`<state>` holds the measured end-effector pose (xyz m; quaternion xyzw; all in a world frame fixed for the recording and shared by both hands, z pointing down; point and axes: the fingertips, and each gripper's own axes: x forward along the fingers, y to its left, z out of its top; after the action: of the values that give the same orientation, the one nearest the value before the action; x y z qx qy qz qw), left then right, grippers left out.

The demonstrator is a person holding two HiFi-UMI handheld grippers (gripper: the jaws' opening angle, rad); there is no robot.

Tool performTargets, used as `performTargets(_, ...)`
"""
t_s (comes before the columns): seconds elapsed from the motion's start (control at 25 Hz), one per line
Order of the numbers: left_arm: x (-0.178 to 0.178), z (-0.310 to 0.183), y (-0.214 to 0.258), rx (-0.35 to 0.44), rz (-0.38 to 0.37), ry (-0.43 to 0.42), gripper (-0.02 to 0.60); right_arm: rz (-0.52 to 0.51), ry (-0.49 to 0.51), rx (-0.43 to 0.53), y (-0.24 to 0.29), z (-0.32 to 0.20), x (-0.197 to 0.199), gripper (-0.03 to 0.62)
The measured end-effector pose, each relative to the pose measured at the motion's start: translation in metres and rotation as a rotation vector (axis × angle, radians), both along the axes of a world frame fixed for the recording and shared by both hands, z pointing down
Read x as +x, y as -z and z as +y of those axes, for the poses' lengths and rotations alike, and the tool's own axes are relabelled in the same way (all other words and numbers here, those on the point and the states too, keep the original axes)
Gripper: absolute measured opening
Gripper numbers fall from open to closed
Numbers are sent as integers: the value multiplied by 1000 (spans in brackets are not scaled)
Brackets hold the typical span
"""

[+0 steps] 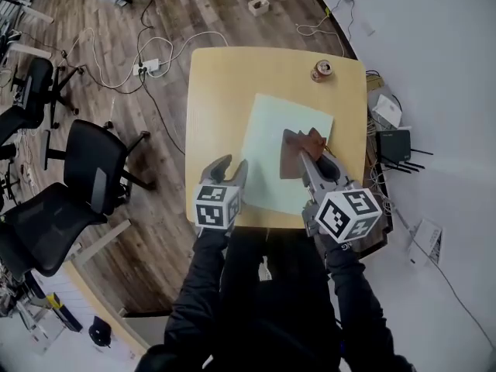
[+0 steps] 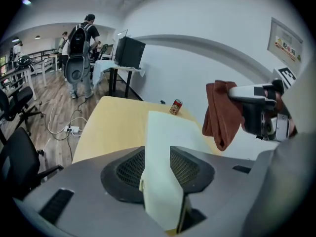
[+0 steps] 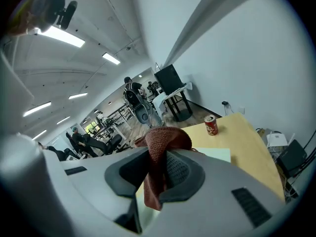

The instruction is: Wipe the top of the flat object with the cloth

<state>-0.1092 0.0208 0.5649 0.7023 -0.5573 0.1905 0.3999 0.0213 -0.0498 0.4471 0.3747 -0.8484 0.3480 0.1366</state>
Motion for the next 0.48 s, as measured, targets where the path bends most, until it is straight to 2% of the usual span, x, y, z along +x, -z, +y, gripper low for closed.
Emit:
performTargets(0.24, 4, -6, -43, -82, 30, -45, 153, -114, -12, -96, -39, -36, -36, 78)
performTargets(0.4, 9, -2, -56, -122, 29, -77, 153, -142, -5, -110, -54, -60, -61, 78)
performTargets(0.48, 9, -2, -61, -130, 27, -73, 126, -143, 4, -111, -61, -70, -72, 78)
